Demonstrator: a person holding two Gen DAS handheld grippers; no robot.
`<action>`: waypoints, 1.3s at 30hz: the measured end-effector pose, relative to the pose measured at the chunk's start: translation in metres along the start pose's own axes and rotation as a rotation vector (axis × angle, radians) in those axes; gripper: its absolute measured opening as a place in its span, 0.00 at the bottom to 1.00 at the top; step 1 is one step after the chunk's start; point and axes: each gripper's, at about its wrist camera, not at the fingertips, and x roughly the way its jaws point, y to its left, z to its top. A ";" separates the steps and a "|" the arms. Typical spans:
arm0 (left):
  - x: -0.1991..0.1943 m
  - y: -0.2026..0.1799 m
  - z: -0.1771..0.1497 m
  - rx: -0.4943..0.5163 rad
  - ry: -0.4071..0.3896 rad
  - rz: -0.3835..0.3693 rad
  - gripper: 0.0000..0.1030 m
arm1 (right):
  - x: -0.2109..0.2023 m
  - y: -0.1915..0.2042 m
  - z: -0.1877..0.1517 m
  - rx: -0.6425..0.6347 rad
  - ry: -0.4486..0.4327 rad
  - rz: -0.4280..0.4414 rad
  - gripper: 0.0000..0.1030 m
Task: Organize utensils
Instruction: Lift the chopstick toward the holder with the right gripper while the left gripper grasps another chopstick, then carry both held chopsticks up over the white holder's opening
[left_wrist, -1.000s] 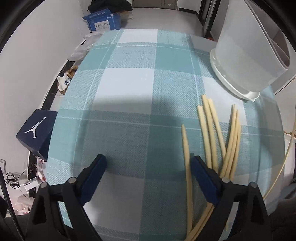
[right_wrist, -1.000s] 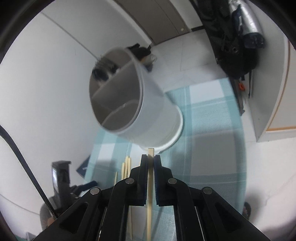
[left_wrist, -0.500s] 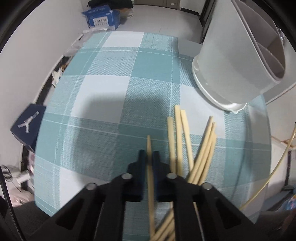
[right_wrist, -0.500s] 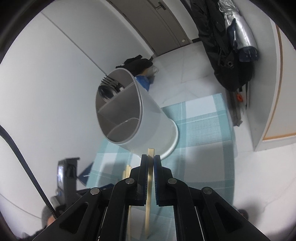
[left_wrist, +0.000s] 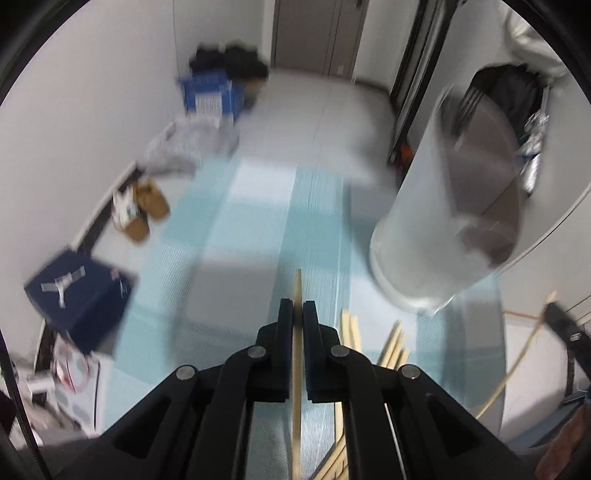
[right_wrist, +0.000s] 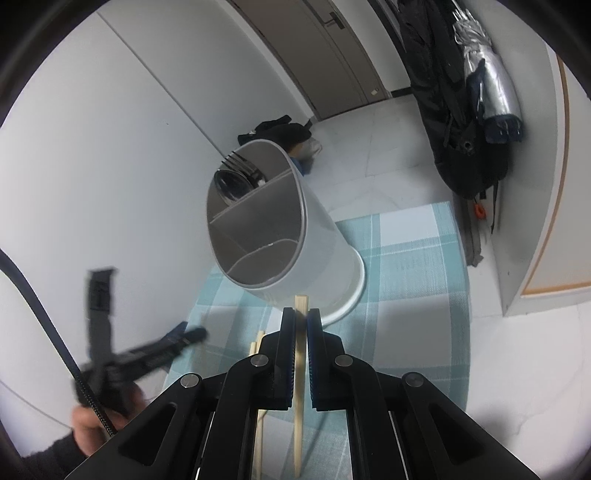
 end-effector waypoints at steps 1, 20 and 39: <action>-0.010 -0.003 0.002 0.006 -0.034 -0.009 0.02 | -0.001 0.001 -0.001 -0.004 -0.006 -0.004 0.05; -0.080 -0.016 -0.011 0.095 -0.218 -0.141 0.01 | -0.034 0.049 -0.015 -0.149 -0.176 -0.043 0.05; -0.139 -0.034 0.013 0.107 -0.277 -0.341 0.01 | -0.085 0.079 -0.006 -0.194 -0.292 -0.083 0.05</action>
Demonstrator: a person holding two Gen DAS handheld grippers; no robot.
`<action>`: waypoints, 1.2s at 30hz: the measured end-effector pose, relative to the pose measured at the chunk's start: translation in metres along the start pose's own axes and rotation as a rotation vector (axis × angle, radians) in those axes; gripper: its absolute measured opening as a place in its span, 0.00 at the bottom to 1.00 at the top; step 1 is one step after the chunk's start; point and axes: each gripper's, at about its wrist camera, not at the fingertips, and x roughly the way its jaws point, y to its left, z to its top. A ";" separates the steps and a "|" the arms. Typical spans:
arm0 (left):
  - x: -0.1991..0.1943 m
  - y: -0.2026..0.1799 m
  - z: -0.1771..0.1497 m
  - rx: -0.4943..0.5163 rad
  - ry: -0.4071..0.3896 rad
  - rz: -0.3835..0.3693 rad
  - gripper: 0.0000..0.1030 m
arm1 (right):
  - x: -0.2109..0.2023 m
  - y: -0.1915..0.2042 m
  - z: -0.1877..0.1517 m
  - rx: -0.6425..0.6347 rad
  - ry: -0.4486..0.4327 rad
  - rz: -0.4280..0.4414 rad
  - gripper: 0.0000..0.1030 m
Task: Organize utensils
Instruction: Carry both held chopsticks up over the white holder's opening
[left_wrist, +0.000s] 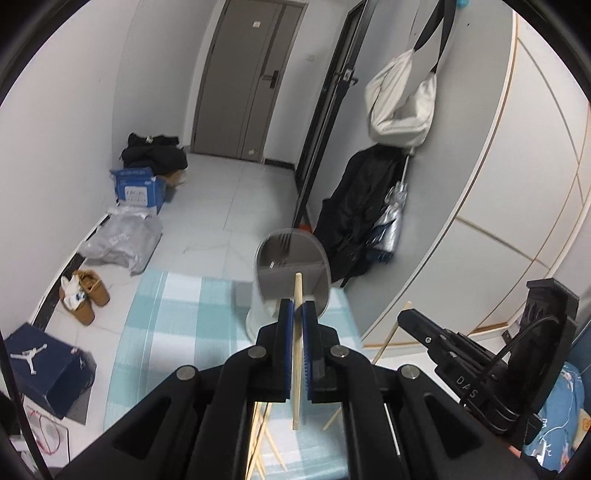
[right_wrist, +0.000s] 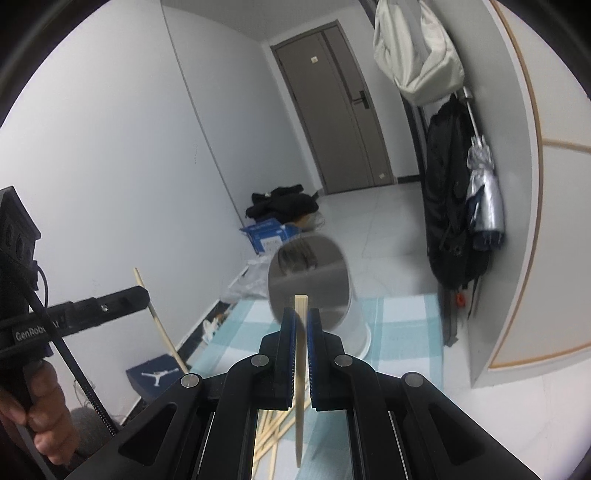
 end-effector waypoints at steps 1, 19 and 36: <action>-0.001 -0.001 0.003 0.001 -0.010 -0.004 0.01 | -0.002 0.000 0.006 -0.006 -0.010 0.000 0.05; 0.032 0.019 0.099 -0.111 -0.062 -0.090 0.01 | 0.017 -0.016 0.129 0.022 -0.161 -0.016 0.05; 0.082 0.043 0.121 -0.111 -0.059 -0.053 0.01 | 0.099 -0.014 0.179 -0.074 -0.185 -0.005 0.05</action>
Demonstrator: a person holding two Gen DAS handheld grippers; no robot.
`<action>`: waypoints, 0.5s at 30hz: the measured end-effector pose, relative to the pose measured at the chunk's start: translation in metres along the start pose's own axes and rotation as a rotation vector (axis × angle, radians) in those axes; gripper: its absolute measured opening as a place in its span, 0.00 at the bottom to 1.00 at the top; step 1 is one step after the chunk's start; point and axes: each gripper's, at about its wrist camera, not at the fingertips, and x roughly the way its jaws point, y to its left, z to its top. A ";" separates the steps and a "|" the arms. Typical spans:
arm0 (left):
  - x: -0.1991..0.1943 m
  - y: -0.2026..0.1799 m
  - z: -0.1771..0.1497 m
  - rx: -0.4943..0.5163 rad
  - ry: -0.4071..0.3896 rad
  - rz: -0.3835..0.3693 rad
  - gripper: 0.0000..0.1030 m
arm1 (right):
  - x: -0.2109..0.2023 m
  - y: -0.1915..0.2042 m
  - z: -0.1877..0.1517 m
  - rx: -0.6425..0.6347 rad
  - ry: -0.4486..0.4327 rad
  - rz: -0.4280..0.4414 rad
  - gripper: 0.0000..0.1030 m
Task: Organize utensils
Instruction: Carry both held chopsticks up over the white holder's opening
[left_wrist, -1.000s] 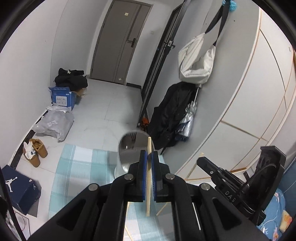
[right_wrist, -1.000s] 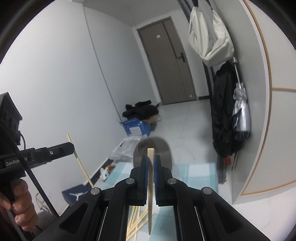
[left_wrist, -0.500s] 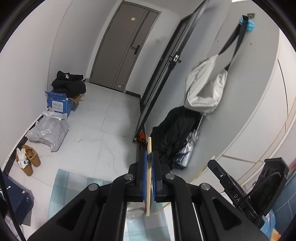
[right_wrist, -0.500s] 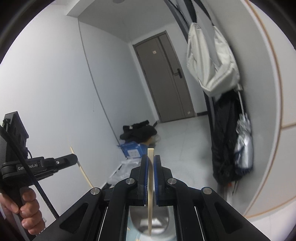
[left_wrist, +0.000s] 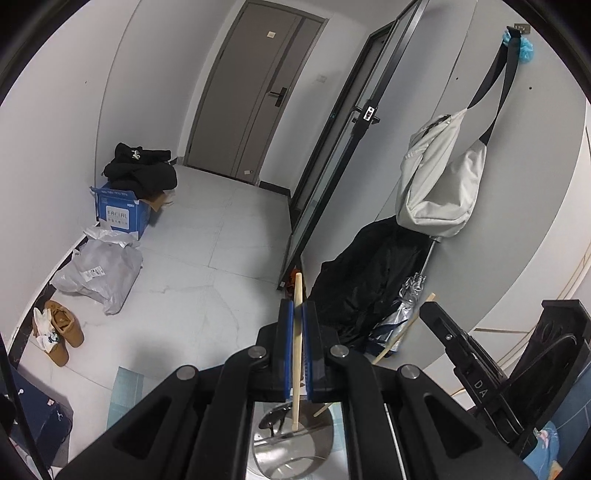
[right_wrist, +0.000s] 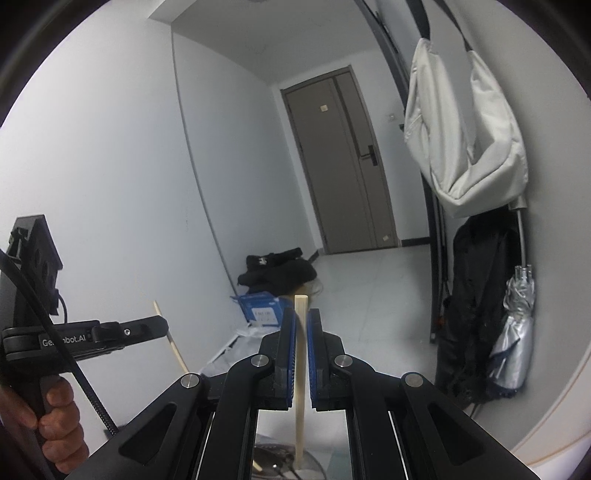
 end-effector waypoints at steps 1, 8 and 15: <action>0.002 0.000 0.002 0.005 0.000 0.005 0.01 | 0.004 0.000 -0.003 -0.010 0.004 0.000 0.05; 0.006 -0.008 -0.010 0.097 -0.015 0.030 0.01 | 0.020 -0.001 -0.021 -0.053 0.044 0.014 0.05; 0.012 -0.008 -0.018 0.149 0.002 0.049 0.01 | 0.023 -0.003 -0.040 -0.085 0.077 0.030 0.05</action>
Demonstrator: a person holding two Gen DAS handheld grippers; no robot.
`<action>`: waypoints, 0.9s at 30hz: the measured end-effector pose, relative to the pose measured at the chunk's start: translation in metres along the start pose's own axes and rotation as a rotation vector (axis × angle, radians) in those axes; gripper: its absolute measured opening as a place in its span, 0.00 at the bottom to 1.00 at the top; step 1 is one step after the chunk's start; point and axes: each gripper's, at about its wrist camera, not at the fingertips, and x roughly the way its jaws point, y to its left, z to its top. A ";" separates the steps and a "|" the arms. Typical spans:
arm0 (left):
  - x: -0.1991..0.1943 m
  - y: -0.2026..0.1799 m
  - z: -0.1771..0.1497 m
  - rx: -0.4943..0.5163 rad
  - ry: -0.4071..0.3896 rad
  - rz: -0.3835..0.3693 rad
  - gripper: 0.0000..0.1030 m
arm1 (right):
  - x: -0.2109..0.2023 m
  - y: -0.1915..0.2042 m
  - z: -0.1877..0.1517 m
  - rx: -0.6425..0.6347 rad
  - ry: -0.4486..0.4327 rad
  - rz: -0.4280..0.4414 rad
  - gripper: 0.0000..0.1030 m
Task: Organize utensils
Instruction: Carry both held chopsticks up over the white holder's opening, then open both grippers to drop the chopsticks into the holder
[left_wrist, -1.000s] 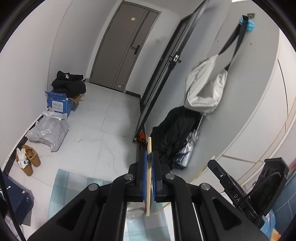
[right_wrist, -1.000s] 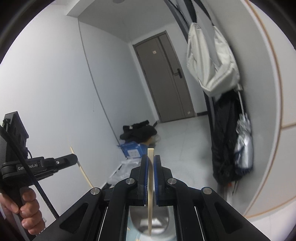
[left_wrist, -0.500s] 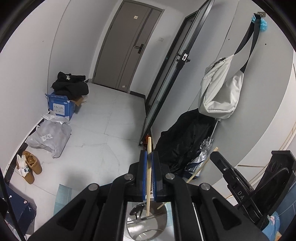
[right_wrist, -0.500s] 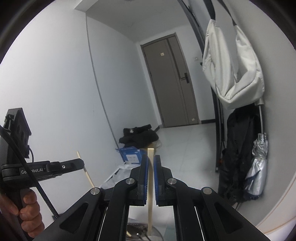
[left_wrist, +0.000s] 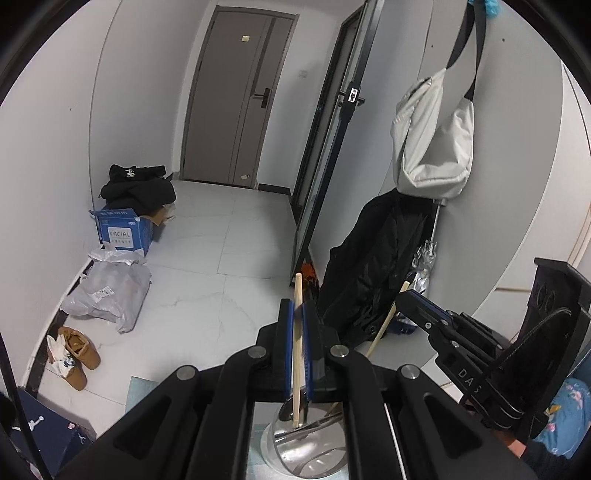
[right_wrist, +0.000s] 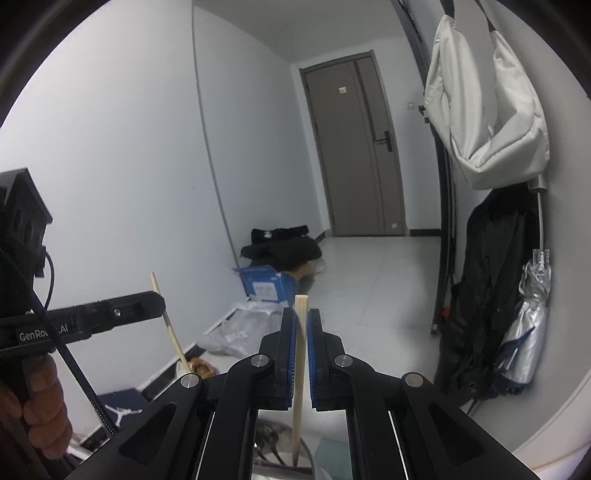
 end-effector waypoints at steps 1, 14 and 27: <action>0.001 -0.001 -0.002 0.009 0.002 0.006 0.01 | 0.000 0.001 -0.003 -0.008 0.003 0.005 0.05; 0.008 0.000 -0.023 0.048 0.058 0.000 0.01 | 0.004 0.020 -0.033 -0.158 0.053 0.068 0.05; 0.004 0.007 -0.038 0.013 0.120 -0.021 0.02 | 0.014 0.033 -0.062 -0.150 0.198 0.089 0.08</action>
